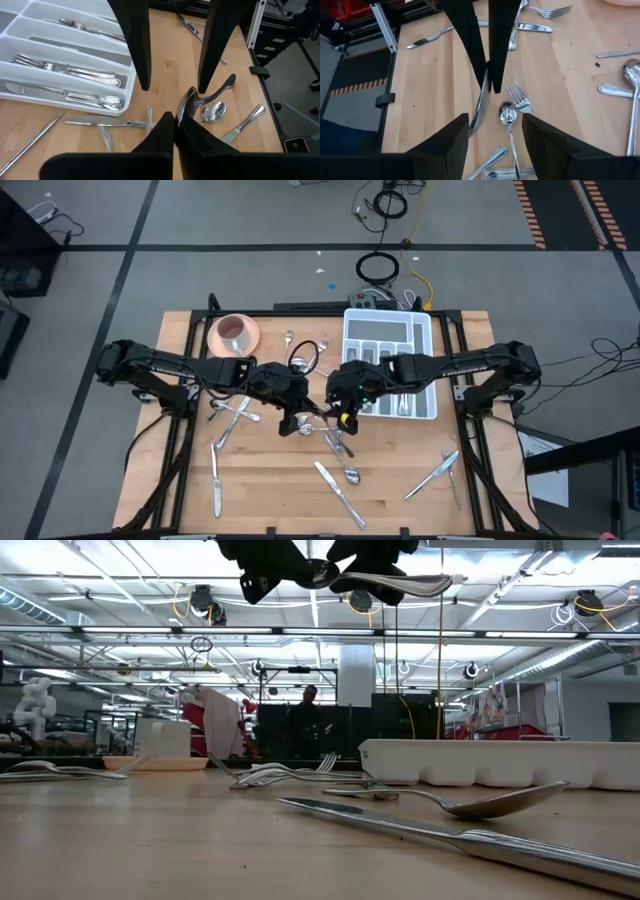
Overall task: Sort silverware
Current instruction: Put the silver spoon into the white silverware tray
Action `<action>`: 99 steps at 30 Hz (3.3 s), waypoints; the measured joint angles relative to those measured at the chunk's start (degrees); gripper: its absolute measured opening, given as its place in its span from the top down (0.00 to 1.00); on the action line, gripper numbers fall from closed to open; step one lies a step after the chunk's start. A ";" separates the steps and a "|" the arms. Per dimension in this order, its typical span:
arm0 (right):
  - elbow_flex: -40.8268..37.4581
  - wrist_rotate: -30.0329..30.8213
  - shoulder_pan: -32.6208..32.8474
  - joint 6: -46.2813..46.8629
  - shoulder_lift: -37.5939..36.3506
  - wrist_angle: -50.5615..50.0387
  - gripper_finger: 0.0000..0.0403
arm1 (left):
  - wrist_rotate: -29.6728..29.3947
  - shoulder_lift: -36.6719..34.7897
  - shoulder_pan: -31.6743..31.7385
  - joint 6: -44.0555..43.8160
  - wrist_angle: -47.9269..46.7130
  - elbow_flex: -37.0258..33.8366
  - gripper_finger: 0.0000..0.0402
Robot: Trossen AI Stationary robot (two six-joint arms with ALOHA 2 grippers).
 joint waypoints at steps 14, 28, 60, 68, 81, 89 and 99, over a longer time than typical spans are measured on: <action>0.00 -1.28 -1.11 -1.29 0.00 2.26 0.70 | -0.25 0.00 0.03 1.67 0.15 0.00 0.98; 0.00 -1.26 -1.11 -1.09 0.00 3.53 0.71 | -1.09 0.00 0.61 1.99 3.05 0.00 0.98; 0.02 -0.28 -1.06 -5.40 0.11 0.54 1.00 | -4.89 -0.07 0.59 1.81 2.91 0.04 0.63; 0.01 11.07 -2.23 0.56 0.09 -4.84 1.00 | -8.45 -1.29 0.61 1.68 0.05 0.04 0.46; -0.54 8.76 -9.95 15.06 -1.40 -11.03 1.00 | -13.97 -7.54 0.92 1.40 -7.38 0.04 0.44; -14.46 4.86 -14.39 16.80 -16.68 2.39 1.00 | -14.89 -9.79 0.92 1.44 -11.48 -0.02 0.44; -41.40 5.42 -20.30 28.92 -37.19 21.42 1.00 | -14.92 -10.08 2.51 3.41 -12.22 0.00 0.44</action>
